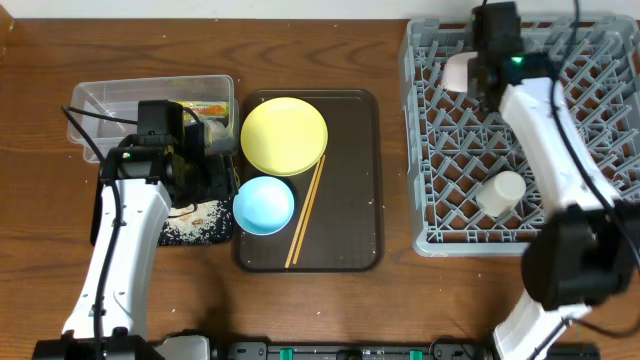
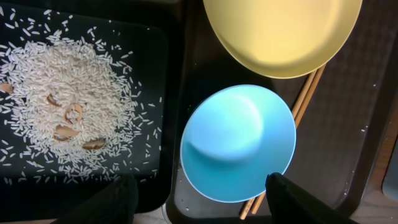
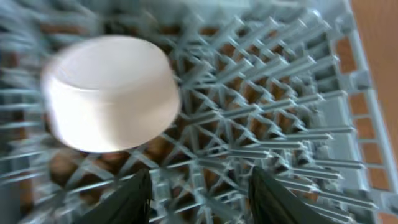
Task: Sort waste into correct bins and load items into the dishwasher rack
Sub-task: 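Carry the pink bowl into the rack's far corner and release it, then move the right gripper to the blue bowl and grasp its rim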
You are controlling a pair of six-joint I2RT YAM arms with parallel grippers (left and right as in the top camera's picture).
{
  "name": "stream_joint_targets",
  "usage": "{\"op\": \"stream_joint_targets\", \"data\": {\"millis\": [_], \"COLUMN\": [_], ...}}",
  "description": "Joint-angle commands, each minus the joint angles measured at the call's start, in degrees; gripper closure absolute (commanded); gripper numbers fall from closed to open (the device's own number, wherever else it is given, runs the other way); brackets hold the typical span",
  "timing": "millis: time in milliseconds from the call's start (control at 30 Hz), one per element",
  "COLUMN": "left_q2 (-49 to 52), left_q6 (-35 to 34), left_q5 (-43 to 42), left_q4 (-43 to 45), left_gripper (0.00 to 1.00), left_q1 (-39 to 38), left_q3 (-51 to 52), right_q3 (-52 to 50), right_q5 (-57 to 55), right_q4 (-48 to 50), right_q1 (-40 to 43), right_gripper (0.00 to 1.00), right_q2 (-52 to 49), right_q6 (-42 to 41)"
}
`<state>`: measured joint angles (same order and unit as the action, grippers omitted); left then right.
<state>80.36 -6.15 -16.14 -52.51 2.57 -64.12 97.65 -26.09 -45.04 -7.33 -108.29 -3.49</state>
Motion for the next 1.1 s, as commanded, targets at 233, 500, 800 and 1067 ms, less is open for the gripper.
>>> {"op": "stream_joint_targets", "data": {"millis": [233,500,800,1067], "left_q2": [-0.2,-0.2,-0.22,-0.22], "left_q6": [-0.39,-11.72,-17.16,-17.11], "left_q5": [0.42,14.45,16.2,16.17], "left_q4": [-0.37,-3.54,-6.49,-6.82], "left_gripper": [0.31,0.31,0.31,0.31], "left_q1": [0.26,0.98,9.62,12.15], "left_q3": [-0.5,-0.5,-0.5,-0.5], "right_q3": [-0.11,-0.24,-0.24,-0.26], "right_q5": [33.03,33.03,38.45,42.38], "right_q4": [-3.28,-5.68,-5.53,-5.77], "right_q1": [-6.88,-17.66,-27.56,-34.58], "right_gripper": [0.49,0.48,0.48,0.48], "right_q2": [5.95,1.73,-5.81,-10.23], "right_q6": [-1.22,-1.25,-4.66,-5.55]}}
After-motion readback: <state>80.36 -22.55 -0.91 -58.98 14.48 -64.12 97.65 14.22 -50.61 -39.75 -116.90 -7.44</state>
